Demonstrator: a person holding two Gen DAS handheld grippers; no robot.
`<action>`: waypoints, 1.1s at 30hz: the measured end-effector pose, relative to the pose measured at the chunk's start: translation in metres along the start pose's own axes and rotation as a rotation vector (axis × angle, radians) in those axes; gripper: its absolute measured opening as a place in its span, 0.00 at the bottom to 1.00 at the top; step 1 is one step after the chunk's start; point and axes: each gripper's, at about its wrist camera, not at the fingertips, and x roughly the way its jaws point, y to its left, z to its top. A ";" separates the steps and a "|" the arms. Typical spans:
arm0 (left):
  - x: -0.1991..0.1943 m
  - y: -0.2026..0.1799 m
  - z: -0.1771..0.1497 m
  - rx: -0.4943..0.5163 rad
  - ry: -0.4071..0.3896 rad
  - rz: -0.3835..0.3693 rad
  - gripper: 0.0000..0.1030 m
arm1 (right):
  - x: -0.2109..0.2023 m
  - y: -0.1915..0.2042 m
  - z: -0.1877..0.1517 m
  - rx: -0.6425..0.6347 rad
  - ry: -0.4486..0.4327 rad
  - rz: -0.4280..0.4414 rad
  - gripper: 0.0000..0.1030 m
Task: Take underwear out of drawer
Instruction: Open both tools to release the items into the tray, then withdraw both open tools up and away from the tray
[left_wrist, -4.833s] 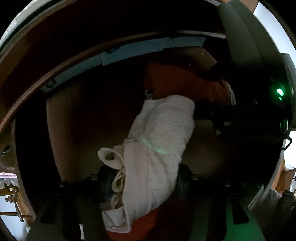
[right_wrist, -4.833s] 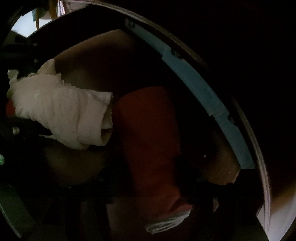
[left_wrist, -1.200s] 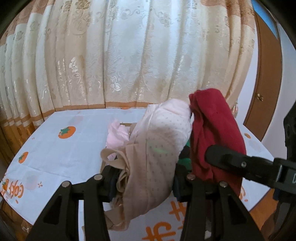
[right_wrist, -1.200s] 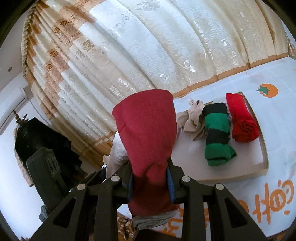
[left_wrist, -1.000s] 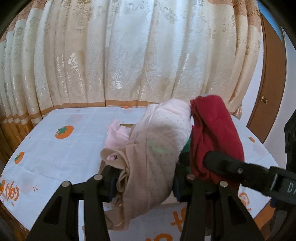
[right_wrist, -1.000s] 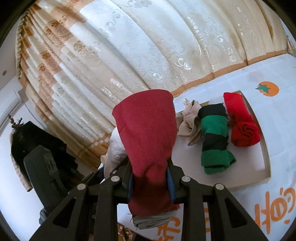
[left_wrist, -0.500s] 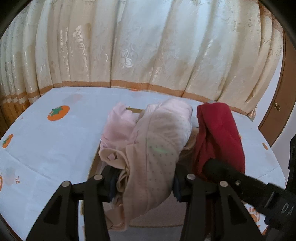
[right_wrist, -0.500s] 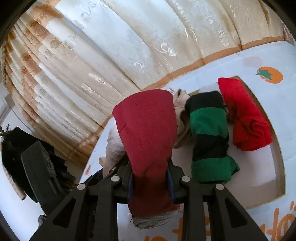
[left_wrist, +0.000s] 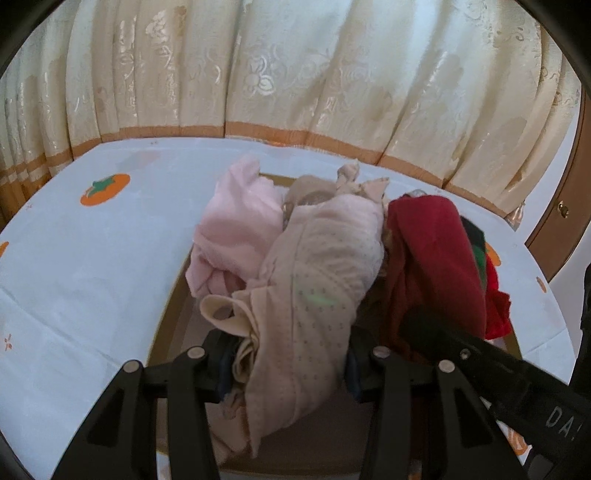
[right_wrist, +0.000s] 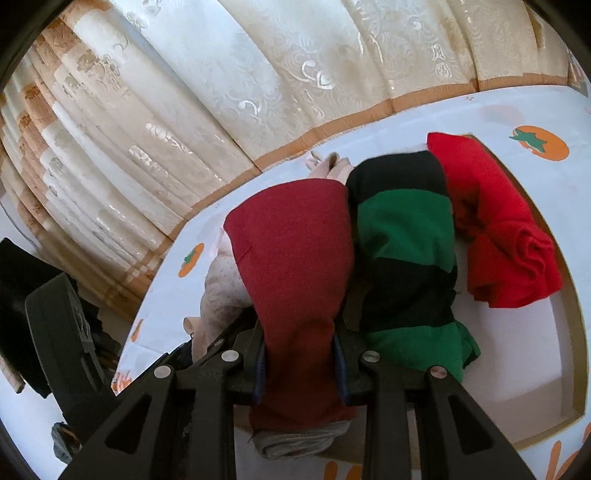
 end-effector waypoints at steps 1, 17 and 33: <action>0.000 -0.001 0.000 0.005 -0.002 0.004 0.44 | 0.003 0.000 -0.001 -0.002 0.005 -0.006 0.31; 0.000 -0.001 0.002 -0.012 0.025 0.053 0.62 | 0.017 -0.009 0.002 0.025 0.043 0.006 0.33; -0.095 -0.011 -0.008 0.067 -0.158 0.072 1.00 | -0.083 0.014 -0.017 -0.014 -0.188 0.038 0.84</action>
